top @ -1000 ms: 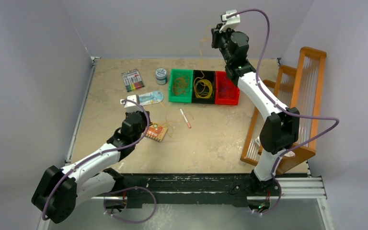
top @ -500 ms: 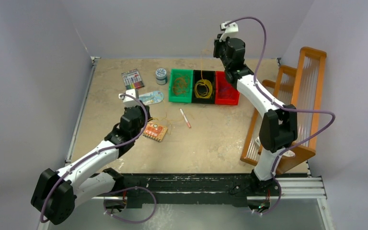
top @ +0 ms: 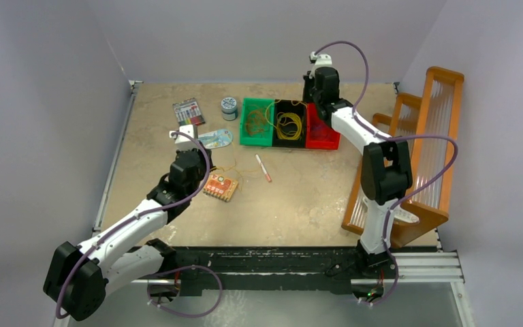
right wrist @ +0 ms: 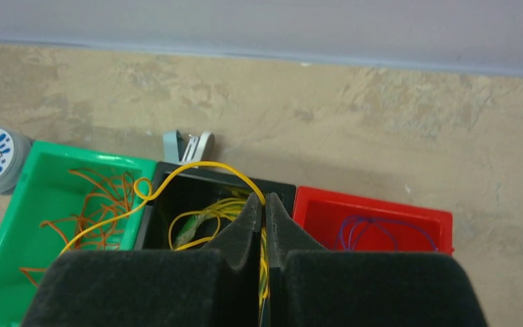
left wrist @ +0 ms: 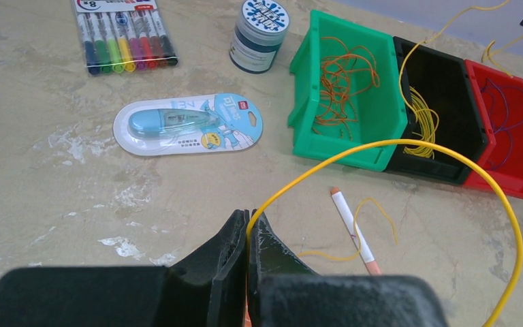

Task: Untangle the cables

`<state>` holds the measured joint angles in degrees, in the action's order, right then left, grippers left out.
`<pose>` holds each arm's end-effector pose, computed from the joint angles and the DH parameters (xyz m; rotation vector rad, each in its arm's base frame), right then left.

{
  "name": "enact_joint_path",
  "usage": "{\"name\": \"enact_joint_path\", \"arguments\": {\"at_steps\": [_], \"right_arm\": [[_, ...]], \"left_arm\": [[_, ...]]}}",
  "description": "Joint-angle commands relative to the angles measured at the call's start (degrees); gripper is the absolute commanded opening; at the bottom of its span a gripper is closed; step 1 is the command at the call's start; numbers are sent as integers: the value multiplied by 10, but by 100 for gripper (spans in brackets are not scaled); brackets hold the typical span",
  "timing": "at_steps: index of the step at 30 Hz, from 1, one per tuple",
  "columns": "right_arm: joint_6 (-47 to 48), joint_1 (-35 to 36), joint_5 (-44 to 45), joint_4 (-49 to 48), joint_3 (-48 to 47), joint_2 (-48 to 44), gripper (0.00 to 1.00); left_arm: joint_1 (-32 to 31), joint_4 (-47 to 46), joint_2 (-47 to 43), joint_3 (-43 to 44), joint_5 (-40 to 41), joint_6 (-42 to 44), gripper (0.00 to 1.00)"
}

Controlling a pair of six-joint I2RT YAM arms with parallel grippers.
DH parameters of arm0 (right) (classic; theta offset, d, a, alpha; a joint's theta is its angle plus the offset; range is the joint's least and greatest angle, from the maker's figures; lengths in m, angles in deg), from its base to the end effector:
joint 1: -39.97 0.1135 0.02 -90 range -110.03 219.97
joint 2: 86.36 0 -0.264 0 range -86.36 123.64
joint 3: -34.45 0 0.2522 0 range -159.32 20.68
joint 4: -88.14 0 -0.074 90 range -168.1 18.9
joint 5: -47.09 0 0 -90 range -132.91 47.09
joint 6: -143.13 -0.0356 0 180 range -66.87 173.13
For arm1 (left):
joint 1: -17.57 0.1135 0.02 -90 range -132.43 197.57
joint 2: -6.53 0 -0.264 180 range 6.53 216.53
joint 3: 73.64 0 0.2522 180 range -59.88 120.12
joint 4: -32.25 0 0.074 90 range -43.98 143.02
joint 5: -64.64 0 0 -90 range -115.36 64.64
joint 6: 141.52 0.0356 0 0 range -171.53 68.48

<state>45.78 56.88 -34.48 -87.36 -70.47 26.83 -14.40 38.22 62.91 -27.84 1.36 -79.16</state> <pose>0.4608 0.1346 0.2958 -0.0442 1.7939 0.1716 0.1978 -0.1046 0.2569 -0.2521 1.8210 -0.2982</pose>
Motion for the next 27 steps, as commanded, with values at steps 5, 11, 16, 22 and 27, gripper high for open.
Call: {"name": "enact_joint_path", "arguments": {"at_steps": [5, 11, 16, 22, 27], "right_arm": [[-72, -22, 16, 25, 42, -41, 0], [-88, -57, 28, 9, 84, -90, 0], [-85, -67, 58, 6, 96, -112, 0], [-80, -70, 93, 9, 98, -116, 0], [-54, -69, 110, 33, 72, -101, 0]], "left_arm": [[-1, -7, 4, 35, -1, 12, 0], [-1, -9, 16, 37, -5, 9, 0], [-1, -11, 23, 39, -12, 6, 0], [-1, -7, 21, 41, -6, 8, 0], [-1, -3, 21, 40, -5, 7, 0]]}}
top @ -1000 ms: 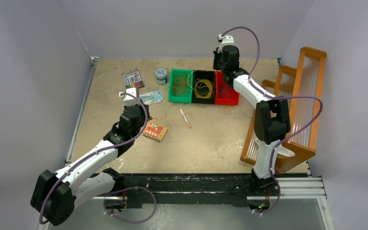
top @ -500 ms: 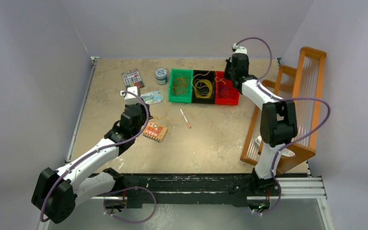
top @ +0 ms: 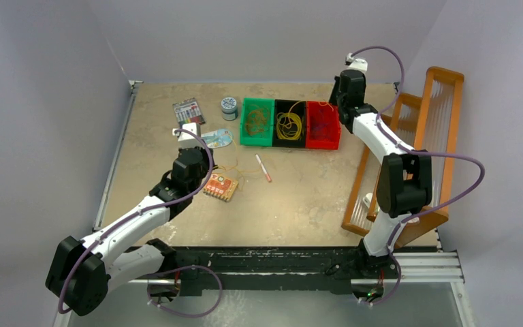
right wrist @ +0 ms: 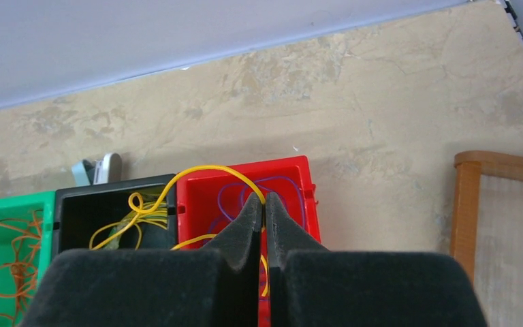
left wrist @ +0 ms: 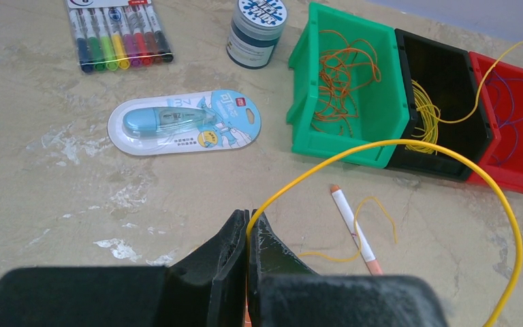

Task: Untangle the cables

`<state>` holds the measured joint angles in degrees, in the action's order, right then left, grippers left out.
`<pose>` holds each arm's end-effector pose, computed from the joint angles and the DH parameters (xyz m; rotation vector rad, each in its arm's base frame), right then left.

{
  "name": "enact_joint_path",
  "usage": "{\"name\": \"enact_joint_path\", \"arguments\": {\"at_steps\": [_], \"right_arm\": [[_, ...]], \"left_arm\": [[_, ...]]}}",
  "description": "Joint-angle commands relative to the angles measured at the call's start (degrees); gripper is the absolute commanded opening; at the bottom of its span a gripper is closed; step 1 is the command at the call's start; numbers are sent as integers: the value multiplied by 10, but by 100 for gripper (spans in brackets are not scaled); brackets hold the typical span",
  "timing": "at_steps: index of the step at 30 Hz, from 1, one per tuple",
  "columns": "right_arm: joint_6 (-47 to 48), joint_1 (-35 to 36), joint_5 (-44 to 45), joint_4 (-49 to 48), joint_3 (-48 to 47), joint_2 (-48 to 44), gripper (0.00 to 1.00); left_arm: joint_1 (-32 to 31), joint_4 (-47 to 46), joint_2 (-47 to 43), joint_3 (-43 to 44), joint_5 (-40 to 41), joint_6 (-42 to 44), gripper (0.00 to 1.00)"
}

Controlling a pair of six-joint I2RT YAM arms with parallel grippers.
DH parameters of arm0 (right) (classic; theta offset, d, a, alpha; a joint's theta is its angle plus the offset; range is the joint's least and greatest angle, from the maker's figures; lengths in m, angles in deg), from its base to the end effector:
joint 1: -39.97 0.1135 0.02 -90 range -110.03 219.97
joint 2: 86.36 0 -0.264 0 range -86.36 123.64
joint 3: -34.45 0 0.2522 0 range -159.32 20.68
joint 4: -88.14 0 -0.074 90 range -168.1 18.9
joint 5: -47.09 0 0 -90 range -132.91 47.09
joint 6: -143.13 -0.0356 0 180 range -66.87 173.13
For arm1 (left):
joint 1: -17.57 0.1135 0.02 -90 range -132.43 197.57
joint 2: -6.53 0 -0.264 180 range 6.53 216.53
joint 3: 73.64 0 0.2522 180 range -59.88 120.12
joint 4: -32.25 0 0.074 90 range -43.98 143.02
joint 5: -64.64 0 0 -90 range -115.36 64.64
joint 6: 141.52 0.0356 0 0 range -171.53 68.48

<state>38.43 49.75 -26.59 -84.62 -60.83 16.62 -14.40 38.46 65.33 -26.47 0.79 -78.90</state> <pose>0.4291 0.0638 0.3091 0.2769 1.7998 0.0411 0.2044 -0.1091 0.2560 -0.2366 1.8443 -0.2914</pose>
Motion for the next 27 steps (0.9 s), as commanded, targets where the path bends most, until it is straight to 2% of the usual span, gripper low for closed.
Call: {"name": "enact_joint_path", "arguments": {"at_steps": [1, 5, 9, 19, 24, 27], "right_arm": [[38, 2, 23, 2, -31, 4, 0], [53, 5, -78, 1, -45, 15, 0], [32, 14, -125, 0, -46, 23, 0], [-6, 47, -180, -2, -71, 73, 2], [-5, 53, -193, -1, -91, 98, 8], [-5, 53, -192, 2, -93, 100, 15]], "left_arm": [[-1, -6, -4, 26, 0, 4, 0], [-1, -8, 1, 24, -4, 0, 0], [-1, -7, -1, 24, -4, -1, 0], [-1, -4, -4, 24, -1, -1, 0], [-1, -2, -5, 24, 2, 0, 0], [-1, -2, -6, 24, 3, 0, 0]]}}
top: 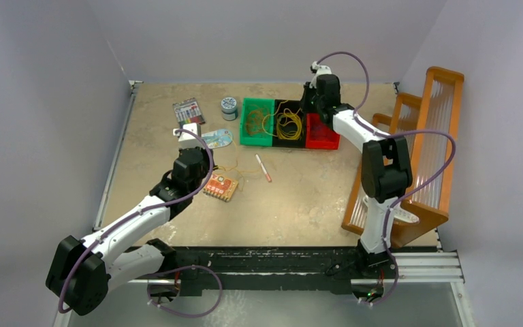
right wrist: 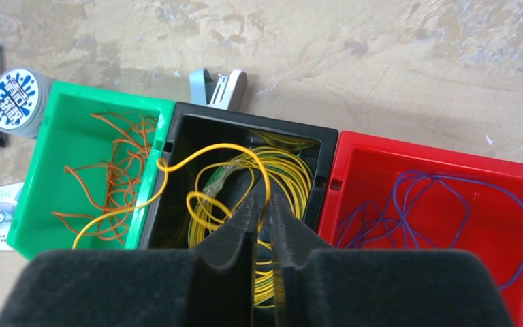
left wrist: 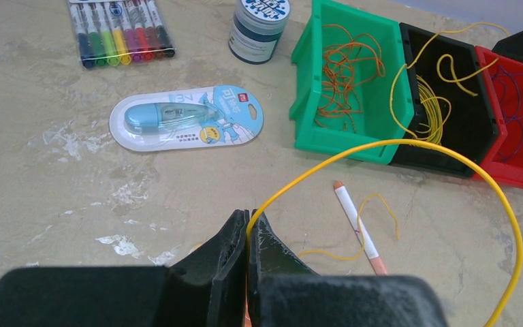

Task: Untangle the cables

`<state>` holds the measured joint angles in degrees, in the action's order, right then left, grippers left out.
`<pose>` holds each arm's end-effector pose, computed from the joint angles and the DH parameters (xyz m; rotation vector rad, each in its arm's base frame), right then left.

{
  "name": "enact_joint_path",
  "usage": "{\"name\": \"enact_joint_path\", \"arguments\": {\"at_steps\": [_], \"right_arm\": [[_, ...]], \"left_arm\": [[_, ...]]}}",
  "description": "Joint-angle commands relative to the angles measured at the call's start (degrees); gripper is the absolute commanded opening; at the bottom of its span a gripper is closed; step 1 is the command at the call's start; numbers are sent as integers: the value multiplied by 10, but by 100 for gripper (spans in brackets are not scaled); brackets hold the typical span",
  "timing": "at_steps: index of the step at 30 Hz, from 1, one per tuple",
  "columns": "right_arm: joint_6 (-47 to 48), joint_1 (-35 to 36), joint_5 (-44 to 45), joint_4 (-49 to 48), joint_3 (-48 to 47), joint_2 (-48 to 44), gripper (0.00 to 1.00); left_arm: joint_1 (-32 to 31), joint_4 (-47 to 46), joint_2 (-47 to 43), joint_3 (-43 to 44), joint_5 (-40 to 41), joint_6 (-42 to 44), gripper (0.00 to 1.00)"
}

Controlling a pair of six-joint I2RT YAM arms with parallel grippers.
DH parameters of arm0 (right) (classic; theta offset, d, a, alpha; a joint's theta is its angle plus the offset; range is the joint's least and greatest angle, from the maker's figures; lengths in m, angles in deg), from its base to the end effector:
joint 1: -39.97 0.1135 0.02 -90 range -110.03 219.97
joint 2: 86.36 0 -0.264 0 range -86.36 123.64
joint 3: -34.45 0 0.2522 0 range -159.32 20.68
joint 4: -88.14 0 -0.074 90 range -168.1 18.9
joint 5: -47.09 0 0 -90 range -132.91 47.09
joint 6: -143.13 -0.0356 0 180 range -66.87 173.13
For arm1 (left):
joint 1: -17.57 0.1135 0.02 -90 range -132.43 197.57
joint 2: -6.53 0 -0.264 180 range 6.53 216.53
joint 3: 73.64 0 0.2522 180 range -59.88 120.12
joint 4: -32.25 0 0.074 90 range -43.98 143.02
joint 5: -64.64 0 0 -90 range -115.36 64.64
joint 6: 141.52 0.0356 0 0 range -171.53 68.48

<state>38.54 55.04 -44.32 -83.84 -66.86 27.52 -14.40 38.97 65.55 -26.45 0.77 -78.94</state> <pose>0.4590 0.1245 0.2615 -0.0248 1.9475 0.3684 0.2046 -0.1092 0.2544 -0.2344 1.8554 -0.2854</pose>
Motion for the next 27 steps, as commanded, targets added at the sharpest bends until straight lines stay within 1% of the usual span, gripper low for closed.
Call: {"name": "enact_joint_path", "arguments": {"at_steps": [1, 3, 5, 10, 12, 15, 17, 22, 27], "right_arm": [[-7, 0, -11, -6, -31, -11, 20], [-7, 0, -6, -8, -25, -18, 27], [-6, 0, 4, -11, -18, -26, 32], [-2, 0, 21, -8, -5, -49, 38], [14, 0, 22, -26, 7, -63, 39], [43, 7, -12, -52, 25, -82, 41], [44, 17, -33, -53, 28, -90, 45], [7, 67, -48, -41, 34, -94, 61], [-44, 113, -48, -42, 50, -87, 64]], "left_arm": [[-1, -6, -9, 24, 2, 0, 0], [-1, -6, -9, 23, 3, 0, 0], [-1, -6, -9, 23, 2, 0, 0], [-1, -7, -8, 23, 1, -2, 0], [-1, -8, -7, 23, 0, -3, 0], [-1, -9, -6, 23, -2, -2, 0], [-1, -9, -5, 23, -2, -2, 0], [-1, -9, -4, 23, -2, 0, 0], [-1, -7, -3, 24, -3, 0, 0]]}}
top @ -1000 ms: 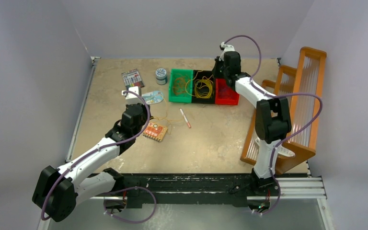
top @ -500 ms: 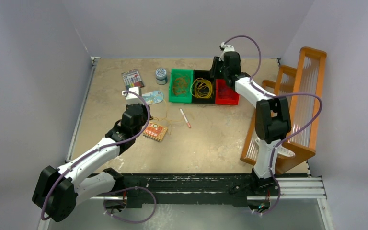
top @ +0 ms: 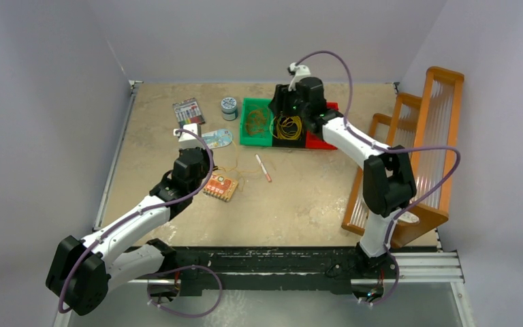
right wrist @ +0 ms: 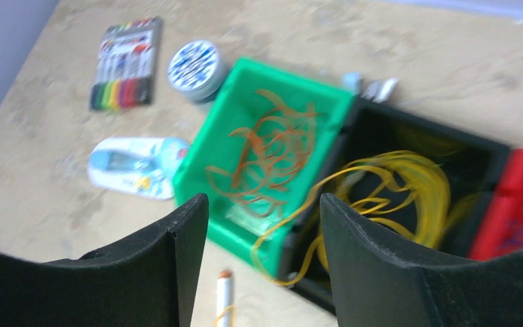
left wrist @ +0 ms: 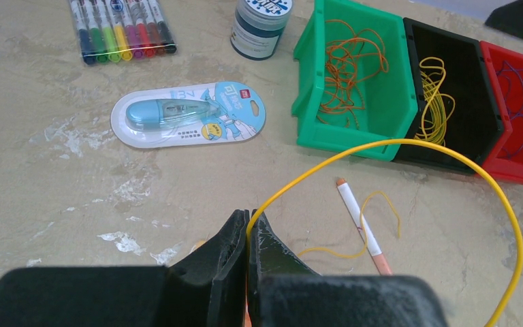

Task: Untangle the cables

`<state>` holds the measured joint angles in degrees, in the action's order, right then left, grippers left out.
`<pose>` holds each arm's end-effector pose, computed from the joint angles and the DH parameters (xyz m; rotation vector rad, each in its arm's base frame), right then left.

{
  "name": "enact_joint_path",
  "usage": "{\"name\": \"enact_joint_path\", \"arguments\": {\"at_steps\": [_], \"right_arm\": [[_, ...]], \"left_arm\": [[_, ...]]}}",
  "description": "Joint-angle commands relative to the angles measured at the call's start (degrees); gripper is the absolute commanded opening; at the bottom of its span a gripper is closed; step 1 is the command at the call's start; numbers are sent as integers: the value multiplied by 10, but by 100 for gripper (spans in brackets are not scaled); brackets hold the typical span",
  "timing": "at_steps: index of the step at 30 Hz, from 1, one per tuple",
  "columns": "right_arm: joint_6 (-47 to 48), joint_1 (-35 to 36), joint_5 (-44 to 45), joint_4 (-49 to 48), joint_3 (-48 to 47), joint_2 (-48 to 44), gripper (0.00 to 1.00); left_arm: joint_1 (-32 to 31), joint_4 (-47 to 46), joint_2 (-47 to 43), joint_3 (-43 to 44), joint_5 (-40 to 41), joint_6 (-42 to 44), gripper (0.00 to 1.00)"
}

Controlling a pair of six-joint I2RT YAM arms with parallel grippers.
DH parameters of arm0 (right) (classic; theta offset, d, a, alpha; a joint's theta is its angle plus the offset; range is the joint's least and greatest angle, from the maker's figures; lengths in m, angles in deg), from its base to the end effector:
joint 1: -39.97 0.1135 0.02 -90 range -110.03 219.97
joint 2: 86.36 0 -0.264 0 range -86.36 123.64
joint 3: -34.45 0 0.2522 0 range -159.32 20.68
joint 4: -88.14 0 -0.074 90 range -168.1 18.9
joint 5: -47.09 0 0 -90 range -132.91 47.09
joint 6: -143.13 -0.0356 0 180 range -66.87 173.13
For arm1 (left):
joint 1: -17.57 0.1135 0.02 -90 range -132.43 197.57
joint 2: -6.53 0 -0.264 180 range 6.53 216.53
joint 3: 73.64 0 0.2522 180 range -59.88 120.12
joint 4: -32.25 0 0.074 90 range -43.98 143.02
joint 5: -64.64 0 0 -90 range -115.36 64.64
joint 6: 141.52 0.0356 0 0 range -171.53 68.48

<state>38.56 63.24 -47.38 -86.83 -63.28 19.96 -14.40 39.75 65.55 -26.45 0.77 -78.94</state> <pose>0.4123 0.1803 0.3034 -0.1959 1.8304 0.5372 0.2042 -0.1090 0.2531 -0.2316 1.8676 -0.2778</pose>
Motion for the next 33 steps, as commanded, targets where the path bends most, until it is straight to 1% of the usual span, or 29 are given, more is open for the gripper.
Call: {"name": "enact_joint_path", "arguments": {"at_steps": [1, 9, 19, 23, 26, 31, 33], "right_arm": [[-52, 37, -16, -14, 18, -10, 64], [-80, 56, 4, -21, 43, 1, 63], [-94, 57, 85, -53, 84, -28, 61], [-115, 57, 95, -39, 81, -19, 60], [-125, 57, 86, -37, 79, -12, 56], [-129, 57, 66, -52, 75, -3, 46], [-129, 57, 65, -48, 67, 5, 44]], "left_arm": [[-1, -14, -3, 24, -3, 0, 0], [-1, -14, -1, 27, -4, 1, 0], [-1, -14, 0, 27, -5, 0, 0], [-1, -12, -3, 26, -3, 1, 0], [-1, -12, -4, 25, -2, 1, 0], [-1, -13, -4, 25, -1, 0, 0], [-1, -12, -4, 25, -3, -1, 0]]}}
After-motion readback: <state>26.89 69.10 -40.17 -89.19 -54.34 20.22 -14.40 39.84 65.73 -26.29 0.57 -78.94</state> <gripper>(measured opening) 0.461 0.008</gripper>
